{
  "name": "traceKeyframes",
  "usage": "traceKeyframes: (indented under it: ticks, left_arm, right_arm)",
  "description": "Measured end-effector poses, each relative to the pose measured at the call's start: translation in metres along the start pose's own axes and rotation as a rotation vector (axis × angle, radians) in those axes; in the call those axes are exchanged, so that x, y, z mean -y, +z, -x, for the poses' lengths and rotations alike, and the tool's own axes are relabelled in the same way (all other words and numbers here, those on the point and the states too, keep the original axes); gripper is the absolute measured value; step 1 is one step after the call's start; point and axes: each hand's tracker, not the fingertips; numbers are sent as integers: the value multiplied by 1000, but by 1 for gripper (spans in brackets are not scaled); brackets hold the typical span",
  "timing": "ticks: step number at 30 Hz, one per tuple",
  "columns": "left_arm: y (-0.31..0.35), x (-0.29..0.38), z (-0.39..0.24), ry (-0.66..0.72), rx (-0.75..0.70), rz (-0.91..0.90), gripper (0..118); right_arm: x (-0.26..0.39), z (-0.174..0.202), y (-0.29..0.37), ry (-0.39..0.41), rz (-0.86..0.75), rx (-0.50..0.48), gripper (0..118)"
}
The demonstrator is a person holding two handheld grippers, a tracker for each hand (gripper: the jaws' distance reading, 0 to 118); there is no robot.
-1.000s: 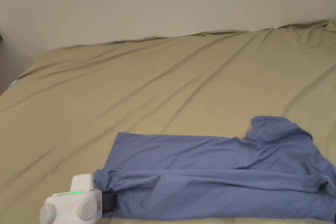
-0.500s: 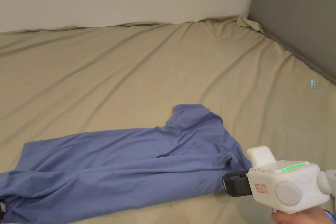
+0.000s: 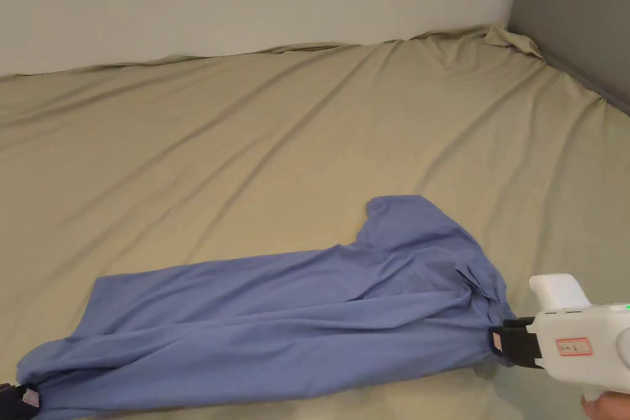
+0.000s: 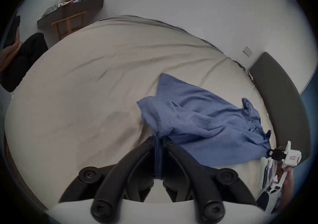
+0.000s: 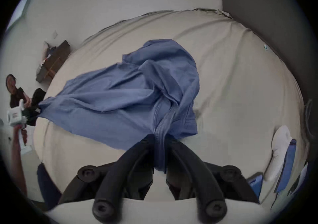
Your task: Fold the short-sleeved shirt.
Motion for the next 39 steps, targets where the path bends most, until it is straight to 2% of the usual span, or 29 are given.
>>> traceKeyframes:
  ticks: [3,5,7,9,11,13,16,18,19,20,21,22,23,24,25,26,27,29,30,31,32,33,34,35,36,38,39]
  left_arm:
    - [21,14,12,-10,1,32,5]
    - [31,31,23,35,44,89,5]
    - [31,51,32,47,26,167,5]
    - [23,73,36,-12,-31,236,5]
    - [7,86,40,-26,-69,287,5]
    - [-11,93,40,-22,-84,297,5]
    - [-25,91,33,-42,-112,302,5]
    - [-24,89,20,-150,-159,327,6]
    - [-32,91,28,-201,-178,314,12]
    - [-30,93,23,-241,-184,298,24]
    - [-23,93,17,-284,-154,283,72]
    - [-14,91,12,-292,-132,263,111]
    - [-1,91,10,-268,-117,213,118]
    - [18,86,7,-252,-82,99,118]
    - [43,77,4,-243,-35,-48,118]
    - [56,71,1,-212,-21,-76,118]
    - [66,74,-4,-190,-5,-105,118]
    - [71,66,-15,-166,6,-84,118]
    - [67,61,-19,-172,32,-20,118]
    - [60,61,-32,-184,43,-12,118]
    - [54,62,-39,-196,27,-40,113]
    - [46,61,-45,-212,0,-60,73]
    - [34,58,-50,-234,-45,-63,15]
    - [18,56,-54,-255,-80,-7,0]
    - [5,48,-53,-257,-75,-22,0]
    - [-23,27,-49,-247,-64,-11,0]
    - [-31,23,-49,-257,-91,-9,0]
  right_arm:
    - [9,2,24,74,74,27,14]
    - [19,-3,30,50,143,37,14]
    - [33,-5,28,65,196,48,14]
    - [49,-3,19,103,250,88,14]
    - [60,-5,6,94,293,96,14]
    - [67,-3,-10,123,330,141,14]
    - [72,-2,-27,148,318,147,14]
    - [65,1,-24,131,321,156,14]
    - [66,2,-24,136,326,161,17]
    - [67,3,-23,152,323,161,23]
    - [66,5,-19,197,316,147,53]
    - [61,7,-8,253,308,145,93]
    - [56,11,4,284,285,182,118]
    - [52,16,22,295,189,215,116]
    - [50,22,46,292,54,183,115]
    - [38,28,63,273,-96,146,117]
    - [32,33,73,230,-152,146,118]
    - [24,46,84,152,-240,128,118]
    - [20,70,115,129,-269,115,118]
    - [19,79,118,120,-265,117,118]
    - [20,89,120,108,-294,110,113]
    - [21,98,121,109,-319,100,74]
    - [25,94,104,119,-299,100,22]
    - [28,99,100,114,-303,102,3]
    - [30,102,97,104,-301,81,3]
    - [34,101,90,66,-273,-26,3]
    - [35,99,88,37,-272,-35,3]
